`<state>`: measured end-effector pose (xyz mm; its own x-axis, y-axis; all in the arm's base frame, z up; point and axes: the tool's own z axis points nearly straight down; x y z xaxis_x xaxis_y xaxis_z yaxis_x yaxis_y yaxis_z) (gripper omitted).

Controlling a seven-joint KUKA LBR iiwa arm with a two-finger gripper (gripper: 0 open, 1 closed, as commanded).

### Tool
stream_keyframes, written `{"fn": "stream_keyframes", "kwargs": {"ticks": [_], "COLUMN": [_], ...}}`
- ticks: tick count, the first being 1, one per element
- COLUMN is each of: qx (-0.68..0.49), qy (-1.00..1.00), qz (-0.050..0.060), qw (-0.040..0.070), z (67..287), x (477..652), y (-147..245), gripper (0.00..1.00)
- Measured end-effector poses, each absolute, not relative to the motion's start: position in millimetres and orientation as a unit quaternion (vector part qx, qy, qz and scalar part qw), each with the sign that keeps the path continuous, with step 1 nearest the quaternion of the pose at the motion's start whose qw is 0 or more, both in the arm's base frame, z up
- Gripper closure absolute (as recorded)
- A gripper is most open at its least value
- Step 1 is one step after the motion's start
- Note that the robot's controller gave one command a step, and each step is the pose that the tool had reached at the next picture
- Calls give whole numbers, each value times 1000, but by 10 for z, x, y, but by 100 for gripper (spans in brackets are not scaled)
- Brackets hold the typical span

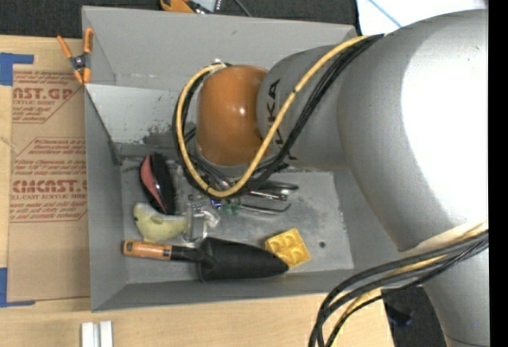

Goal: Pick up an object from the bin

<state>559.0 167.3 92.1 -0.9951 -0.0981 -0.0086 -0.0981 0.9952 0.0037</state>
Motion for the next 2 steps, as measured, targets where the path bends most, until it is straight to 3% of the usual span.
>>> {"fn": "stream_keyframes", "kwargs": {"ticks": [1,2], "qx": [74,-109], "qy": [997,994], "qz": [4,3], "qw": [4,7], "z": [983,864], "x": [5388,5303], "y": [1636,1701], "gripper": [0,0]}}
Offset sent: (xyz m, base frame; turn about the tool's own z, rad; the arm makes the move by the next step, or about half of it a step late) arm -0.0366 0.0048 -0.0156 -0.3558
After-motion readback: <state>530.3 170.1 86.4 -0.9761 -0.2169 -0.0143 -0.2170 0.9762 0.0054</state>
